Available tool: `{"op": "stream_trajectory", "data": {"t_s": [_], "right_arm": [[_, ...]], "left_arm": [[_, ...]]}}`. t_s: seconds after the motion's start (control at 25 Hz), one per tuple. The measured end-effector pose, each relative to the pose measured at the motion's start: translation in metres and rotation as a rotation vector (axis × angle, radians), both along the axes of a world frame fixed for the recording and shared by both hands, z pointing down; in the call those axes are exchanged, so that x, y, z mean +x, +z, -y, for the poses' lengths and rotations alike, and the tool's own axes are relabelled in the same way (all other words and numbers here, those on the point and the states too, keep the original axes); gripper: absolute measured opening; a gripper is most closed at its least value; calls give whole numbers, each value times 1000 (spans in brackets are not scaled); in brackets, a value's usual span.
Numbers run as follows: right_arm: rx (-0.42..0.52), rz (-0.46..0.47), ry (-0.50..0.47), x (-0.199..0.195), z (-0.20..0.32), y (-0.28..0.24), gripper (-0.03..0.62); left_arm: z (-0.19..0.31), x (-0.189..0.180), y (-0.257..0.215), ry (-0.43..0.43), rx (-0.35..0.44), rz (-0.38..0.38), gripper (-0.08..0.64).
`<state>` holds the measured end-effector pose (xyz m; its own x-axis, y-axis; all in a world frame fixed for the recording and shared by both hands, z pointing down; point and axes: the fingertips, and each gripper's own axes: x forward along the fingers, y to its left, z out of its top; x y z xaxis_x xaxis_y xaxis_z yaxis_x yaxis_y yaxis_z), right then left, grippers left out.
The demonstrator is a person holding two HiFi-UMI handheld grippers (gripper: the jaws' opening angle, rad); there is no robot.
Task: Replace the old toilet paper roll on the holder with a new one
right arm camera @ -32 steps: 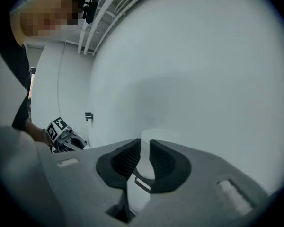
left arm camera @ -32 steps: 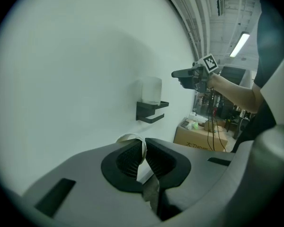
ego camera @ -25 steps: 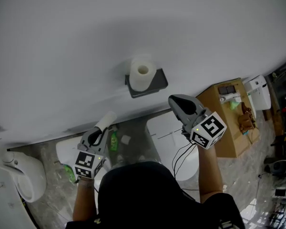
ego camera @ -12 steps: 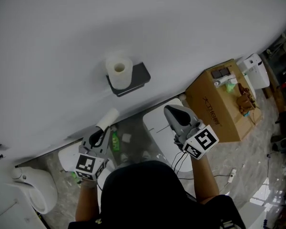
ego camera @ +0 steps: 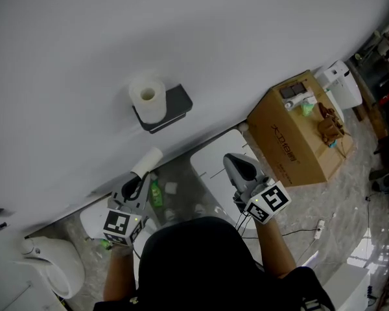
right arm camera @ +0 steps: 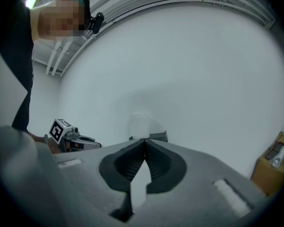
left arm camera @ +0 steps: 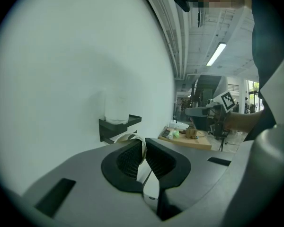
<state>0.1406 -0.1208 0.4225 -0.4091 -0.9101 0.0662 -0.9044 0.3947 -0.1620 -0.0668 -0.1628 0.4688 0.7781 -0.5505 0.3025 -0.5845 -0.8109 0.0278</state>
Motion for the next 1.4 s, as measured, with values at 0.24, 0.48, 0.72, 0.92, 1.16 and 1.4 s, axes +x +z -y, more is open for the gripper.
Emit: {"op": "stream_trajectory", "data": {"t_s": [0.24, 0.48, 0.72, 0.92, 1.16, 1.4], "right_arm": [[-15, -61, 11, -7, -8, 18, -2], [-30, -73, -15, -22, -10, 20, -2], [-20, -59, -17, -27, -10, 17, -2], [-27, -42, -20, -31, -11, 20, -2], [-33, -44, -41, -39, -7, 21, -2], [-29, -47, -50, -43, -7, 25, -2]], "left_arm": [[-1, -6, 7, -12, 10, -7, 31], [-1, -10, 7, -20, 9, -8, 31], [-2, -13, 8, -21, 12, -3, 31], [-4, -19, 8, -23, 16, 5, 31], [-3, -24, 11, -32, 17, 10, 31], [-3, -30, 10, -57, 6, -3, 31]]}}
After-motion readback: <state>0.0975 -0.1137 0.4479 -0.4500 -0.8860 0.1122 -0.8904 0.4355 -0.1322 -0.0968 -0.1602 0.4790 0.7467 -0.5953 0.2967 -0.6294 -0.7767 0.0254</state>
